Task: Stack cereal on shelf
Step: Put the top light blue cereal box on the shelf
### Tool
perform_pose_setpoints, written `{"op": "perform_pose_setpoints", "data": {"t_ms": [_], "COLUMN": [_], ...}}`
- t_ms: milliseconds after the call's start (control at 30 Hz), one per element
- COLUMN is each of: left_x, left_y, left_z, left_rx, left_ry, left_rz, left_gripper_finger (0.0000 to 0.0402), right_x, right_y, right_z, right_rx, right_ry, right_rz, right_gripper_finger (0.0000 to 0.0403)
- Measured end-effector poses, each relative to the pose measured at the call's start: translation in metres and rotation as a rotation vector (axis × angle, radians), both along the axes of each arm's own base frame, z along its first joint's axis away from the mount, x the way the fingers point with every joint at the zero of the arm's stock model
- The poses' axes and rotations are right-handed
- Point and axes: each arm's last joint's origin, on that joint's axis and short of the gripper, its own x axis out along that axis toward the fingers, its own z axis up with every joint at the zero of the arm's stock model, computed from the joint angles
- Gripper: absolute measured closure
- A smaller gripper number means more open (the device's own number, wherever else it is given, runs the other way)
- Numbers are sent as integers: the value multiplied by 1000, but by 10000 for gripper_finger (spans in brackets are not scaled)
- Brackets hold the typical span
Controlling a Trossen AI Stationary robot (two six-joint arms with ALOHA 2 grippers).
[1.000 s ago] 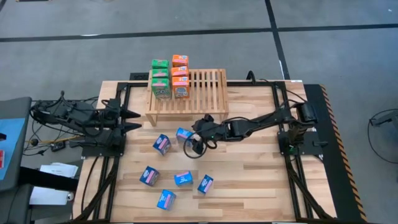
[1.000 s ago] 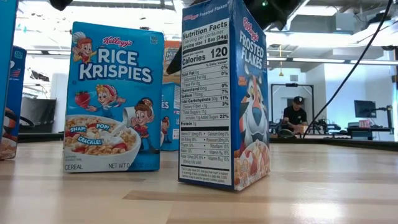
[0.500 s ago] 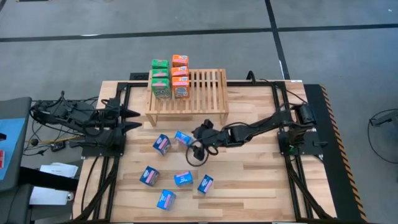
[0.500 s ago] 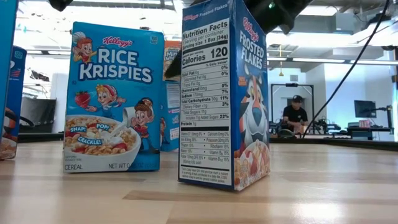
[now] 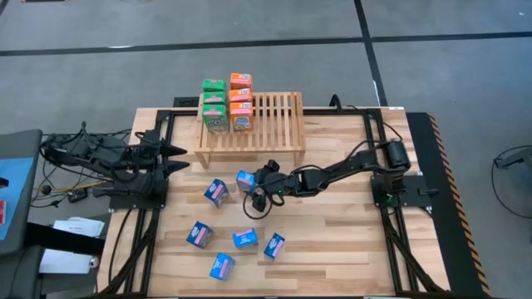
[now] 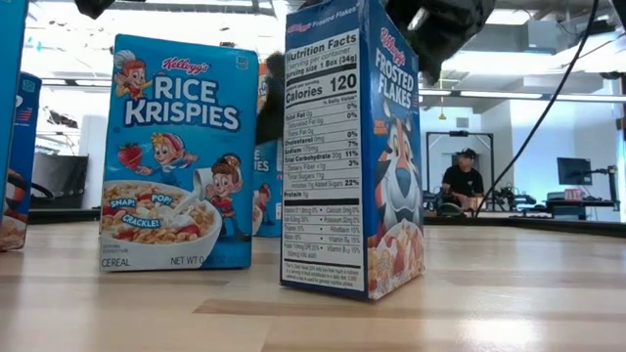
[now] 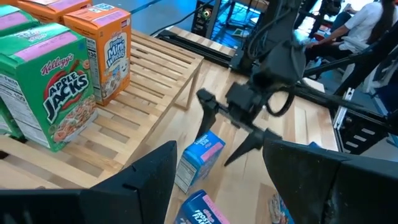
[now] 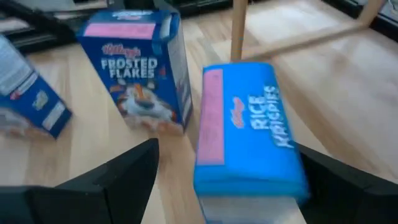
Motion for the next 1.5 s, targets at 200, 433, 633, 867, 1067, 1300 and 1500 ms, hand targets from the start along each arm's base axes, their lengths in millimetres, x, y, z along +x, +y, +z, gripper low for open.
{"op": "perform_pose_setpoints", "data": {"t_ms": [200,433,633,867,1067,1300,1500], "left_x": [0,0,0,0,0,0,0], "left_y": [1,1,1,1,1,2,2], "left_z": [-2,-2,-3,-3,-3,-3,-3], "left_rx": [-3,7,15,17,17,22,22], "left_ry": [14,13,26,27,26,23,22], "left_rz": [25,41,50,51,53,69,69], "left_gripper_finger": [173,173,173,173,173,173,173], "right_x": [2,1,0,0,0,0,-10], "right_y": [0,-7,-9,-11,-10,-6,2], "right_z": [2,-2,-4,-4,-4,-3,35], "right_rx": [-24,-27,-28,-28,-29,-29,-41], "right_ry": [-28,3,17,23,22,16,-54], "right_rz": [12,-3,-7,-11,-9,0,39], "right_gripper_finger": [67,119,128,153,202,231,221]}}
